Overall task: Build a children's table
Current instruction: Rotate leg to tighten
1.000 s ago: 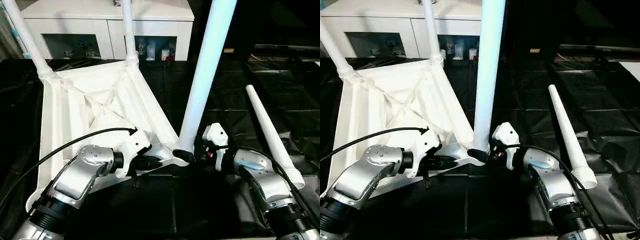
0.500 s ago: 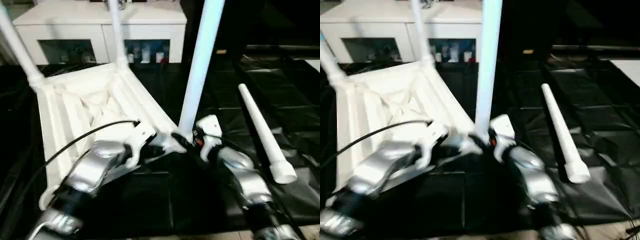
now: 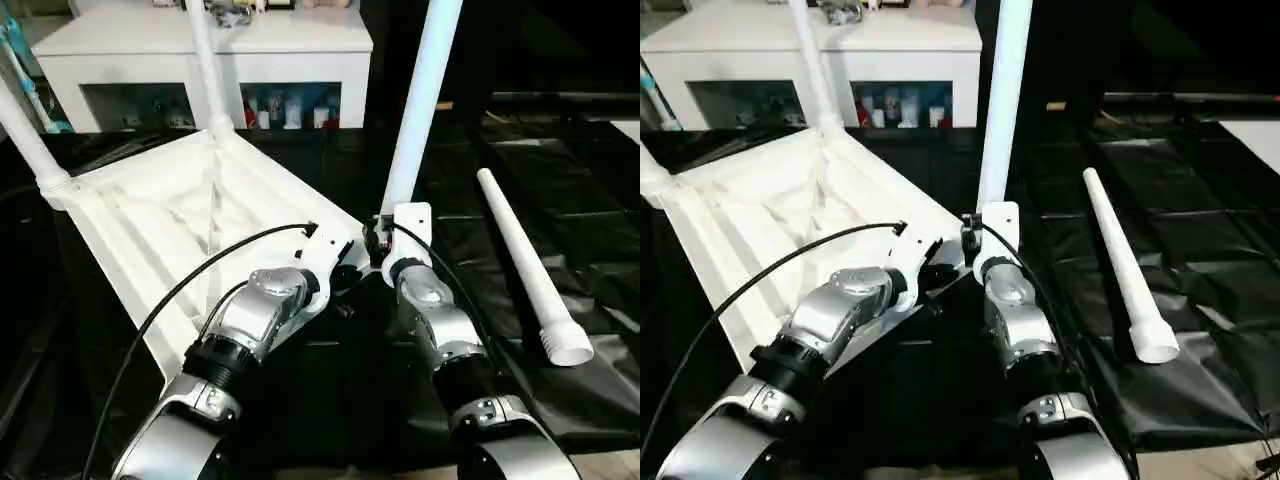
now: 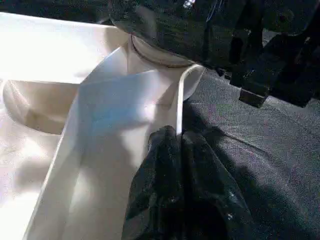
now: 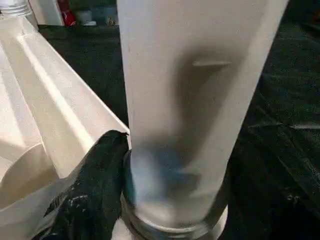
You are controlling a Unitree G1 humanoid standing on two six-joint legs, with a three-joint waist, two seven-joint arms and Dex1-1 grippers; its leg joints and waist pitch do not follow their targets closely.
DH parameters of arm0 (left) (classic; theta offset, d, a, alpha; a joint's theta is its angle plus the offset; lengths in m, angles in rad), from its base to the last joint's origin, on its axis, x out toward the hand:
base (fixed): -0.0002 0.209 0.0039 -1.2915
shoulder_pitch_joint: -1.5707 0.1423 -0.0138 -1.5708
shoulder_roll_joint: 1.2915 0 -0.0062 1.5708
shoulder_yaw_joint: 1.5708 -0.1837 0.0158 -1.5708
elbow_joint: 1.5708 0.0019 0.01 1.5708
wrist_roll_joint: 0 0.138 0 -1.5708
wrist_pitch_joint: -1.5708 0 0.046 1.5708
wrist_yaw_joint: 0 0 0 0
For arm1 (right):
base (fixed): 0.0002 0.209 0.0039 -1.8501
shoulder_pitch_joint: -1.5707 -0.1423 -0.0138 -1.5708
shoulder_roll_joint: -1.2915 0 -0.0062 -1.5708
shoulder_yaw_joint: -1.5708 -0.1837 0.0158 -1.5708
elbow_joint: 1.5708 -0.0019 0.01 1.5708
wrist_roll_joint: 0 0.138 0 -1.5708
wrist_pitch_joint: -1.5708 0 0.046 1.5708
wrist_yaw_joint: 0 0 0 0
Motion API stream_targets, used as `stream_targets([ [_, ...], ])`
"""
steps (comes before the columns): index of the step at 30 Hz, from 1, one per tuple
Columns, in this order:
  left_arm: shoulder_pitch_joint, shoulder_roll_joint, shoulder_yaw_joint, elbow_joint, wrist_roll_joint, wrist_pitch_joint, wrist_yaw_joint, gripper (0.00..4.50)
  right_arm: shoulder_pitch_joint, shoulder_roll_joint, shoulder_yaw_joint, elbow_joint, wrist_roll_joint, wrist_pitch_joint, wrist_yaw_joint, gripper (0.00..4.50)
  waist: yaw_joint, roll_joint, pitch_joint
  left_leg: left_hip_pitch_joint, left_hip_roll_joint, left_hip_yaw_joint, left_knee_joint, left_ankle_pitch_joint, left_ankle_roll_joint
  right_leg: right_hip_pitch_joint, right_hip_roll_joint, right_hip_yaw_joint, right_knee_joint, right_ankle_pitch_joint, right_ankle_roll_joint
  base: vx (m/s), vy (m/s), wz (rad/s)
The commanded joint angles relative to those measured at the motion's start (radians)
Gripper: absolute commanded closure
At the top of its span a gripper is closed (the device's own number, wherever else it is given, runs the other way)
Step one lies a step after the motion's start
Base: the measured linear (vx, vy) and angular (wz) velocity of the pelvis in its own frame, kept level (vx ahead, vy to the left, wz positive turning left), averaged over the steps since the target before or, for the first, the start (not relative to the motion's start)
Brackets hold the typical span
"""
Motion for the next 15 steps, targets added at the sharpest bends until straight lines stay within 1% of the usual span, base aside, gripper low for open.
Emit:
stream_targets([
  [1,0.000,0.014,0.019,0.050,0.023,-0.002,0.022,4.50,0.011,0.039,-0.005,0.036,0.058,0.006,0.036,1.18,0.002,0.003,-0.057,0.002,0.037,-0.021,-0.081,-0.297,0.034,0.040,-0.081,0.045,-0.103,-0.405,-0.136,0.000,0.000,0.00],
  [2,0.003,0.020,0.014,0.052,0.024,-0.004,0.015,4.50,0.009,0.032,0.003,0.032,0.054,0.003,0.054,1.08,0.001,0.002,-0.057,0.001,0.037,-0.022,-0.082,-0.301,0.034,0.040,-0.080,0.044,-0.103,-0.419,-0.132,0.000,0.000,0.00],
  [4,0.008,0.026,0.010,0.050,0.024,-0.002,0.007,4.50,0.011,0.024,0.010,0.019,0.050,-0.006,0.068,0.84,-0.003,0.001,-0.055,-0.008,0.037,-0.025,-0.085,-0.298,0.034,0.046,-0.081,0.042,-0.103,-0.442,-0.121,0.000,0.000,0.00],
  [5,0.016,0.041,0.000,0.044,0.029,-0.006,-0.011,4.50,0.015,0.000,0.035,-0.009,0.028,-0.013,0.098,0.77,-0.002,0.000,-0.056,-0.006,0.036,-0.023,-0.082,-0.295,0.035,0.042,-0.083,0.043,-0.108,-0.472,-0.108,0.000,0.000,0.00],
  [6,0.019,0.046,-0.004,0.041,0.031,-0.007,-0.017,4.50,0.016,-0.008,0.042,-0.018,0.018,-0.016,0.105,0.72,-0.001,0.000,-0.056,-0.004,0.036,-0.024,-0.082,-0.291,0.036,0.041,-0.083,0.043,-0.109,-0.474,-0.106,0.000,0.000,0.00],
  [8,0.035,0.066,-0.013,0.023,0.032,-0.015,-0.045,4.50,0.034,-0.039,0.063,-0.070,-0.008,-0.013,0.123,0.47,0.000,0.000,-0.058,-0.008,0.037,-0.023,-0.082,-0.267,0.039,0.042,-0.083,0.045,-0.107,-0.457,-0.110,0.000,0.000,0.00],
  [9,0.037,0.068,-0.014,0.021,0.032,-0.017,-0.049,4.50,0.037,-0.042,0.065,-0.077,-0.009,-0.012,0.126,0.47,0.002,-0.002,-0.059,-0.008,0.036,-0.020,-0.080,-0.248,0.042,0.042,-0.082,0.048,-0.106,-0.438,-0.112,0.000,0.000,0.00],
  [10,0.042,0.073,-0.016,0.015,0.032,-0.020,-0.057,4.50,0.044,-0.050,0.067,-0.094,-0.011,-0.010,0.134,0.47,0.003,-0.001,-0.060,-0.006,0.037,-0.020,-0.081,-0.240,0.045,0.042,-0.083,0.049,-0.105,-0.425,-0.116,0.000,0.000,0.00],
  [11,0.057,0.092,-0.027,-0.001,0.033,-0.035,-0.089,4.50,0.071,-0.072,0.067,-0.151,-0.002,-0.009,0.177,0.47,0.004,-0.001,-0.061,-0.008,0.039,-0.019,-0.081,-0.229,0.051,0.044,-0.082,0.049,-0.103,-0.398,-0.124,0.000,0.000,0.00],
  [12,0.069,0.108,-0.041,-0.015,0.037,-0.062,-0.123,4.50,0.092,-0.096,0.075,-0.192,0.001,-0.011,0.217,0.47,0.007,-0.002,-0.062,-0.012,0.040,-0.019,-0.081,-0.206,0.061,0.047,-0.081,0.050,-0.098,-0.355,-0.130,0.000,0.000,0.00],
  [13,0.077,0.119,-0.051,-0.026,0.040,-0.081,-0.146,4.50,0.107,-0.114,0.080,-0.220,0.004,-0.011,0.244,0.47,0.007,-0.001,-0.061,-0.012,0.042,-0.018,-0.081,-0.201,0.063,0.047,-0.081,0.052,-0.095,-0.335,-0.136,0.000,0.000,0.00],
  [14,0.092,0.136,-0.056,-0.052,0.034,-0.060,-0.172,4.50,0.135,-0.146,0.085,-0.265,0.007,-0.014,0.289,0.47,0.007,0.001,-0.064,-0.010,0.045,-0.018,-0.080,-0.187,0.064,0.048,-0.081,0.052,-0.089,-0.295,-0.152,0.000,0.000,0.00],
  [15,0.102,0.152,-0.070,-0.071,0.034,-0.078,-0.205,4.50,0.149,-0.168,0.087,-0.286,0.016,-0.012,0.326,0.47,0.009,-0.002,-0.063,-0.009,0.044,-0.014,-0.078,-0.179,0.069,0.047,-0.079,0.053,-0.088,-0.269,-0.164,0.000,0.000,0.00],
])
